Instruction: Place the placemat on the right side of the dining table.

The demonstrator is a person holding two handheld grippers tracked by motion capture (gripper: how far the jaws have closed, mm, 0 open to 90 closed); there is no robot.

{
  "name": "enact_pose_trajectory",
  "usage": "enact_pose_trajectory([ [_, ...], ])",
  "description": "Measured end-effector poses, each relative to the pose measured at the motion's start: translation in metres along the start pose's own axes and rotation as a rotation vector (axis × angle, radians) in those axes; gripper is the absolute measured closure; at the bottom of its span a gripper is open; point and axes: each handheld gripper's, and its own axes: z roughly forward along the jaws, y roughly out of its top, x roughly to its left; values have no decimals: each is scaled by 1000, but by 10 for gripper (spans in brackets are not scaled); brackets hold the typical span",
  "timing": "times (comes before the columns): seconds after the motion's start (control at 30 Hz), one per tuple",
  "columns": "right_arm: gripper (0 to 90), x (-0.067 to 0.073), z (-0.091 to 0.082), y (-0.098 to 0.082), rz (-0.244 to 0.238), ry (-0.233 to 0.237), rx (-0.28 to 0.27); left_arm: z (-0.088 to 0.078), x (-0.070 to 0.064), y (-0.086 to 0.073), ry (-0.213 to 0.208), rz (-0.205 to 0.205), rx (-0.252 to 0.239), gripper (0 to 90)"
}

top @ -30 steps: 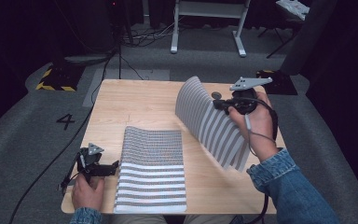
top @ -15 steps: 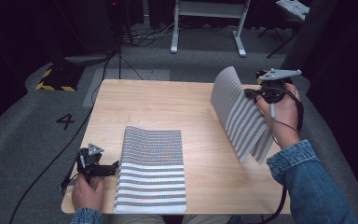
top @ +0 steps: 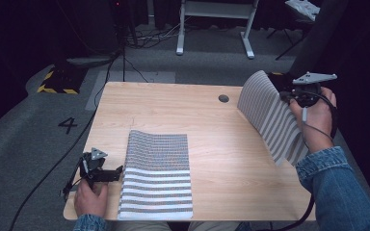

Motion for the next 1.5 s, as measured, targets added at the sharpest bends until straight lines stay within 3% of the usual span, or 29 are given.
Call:
enact_pose_trajectory([
  [0.1,900,5,5,-7,2,24,9,0,0,0,0,0,0,1],
  [0.23,900,18,13,-16,51,120,-35,0,0,0,-1,0,0,1],
  [0.33,898,32,19,-19,57,184,-41,0,0,0,-1,0,0,1],
  [0.37,898,32,19,-19,57,184,-41,0,0,0,-1,0,0,1],
  [0.4,896,43,23,-21,60,227,-38,0,0,0,-1,0,1,1],
  [0.63,885,69,41,-33,48,305,-1,0,0,0,0,0,0,1],
  [0.83,870,79,54,-44,33,320,37,0,0,0,1,1,3,1],
  [0.97,776,86,65,-55,38,341,69,0,0,0,2,1,3,1],
  [1.0,628,89,69,-59,57,354,70,0,0,0,2,1,3,1],
  [1.03,628,89,69,-59,57,354,70,0,0,0,2,1,3,1],
  [1.07,506,92,70,-61,88,368,57,0,0,0,2,1,3,1],
  [1.2,399,91,62,-61,112,377,11,0,0,0,2,1,2,1],
  [1.5,372,74,39,-73,167,297,-18,0,0,0,2,1,3,1],
])
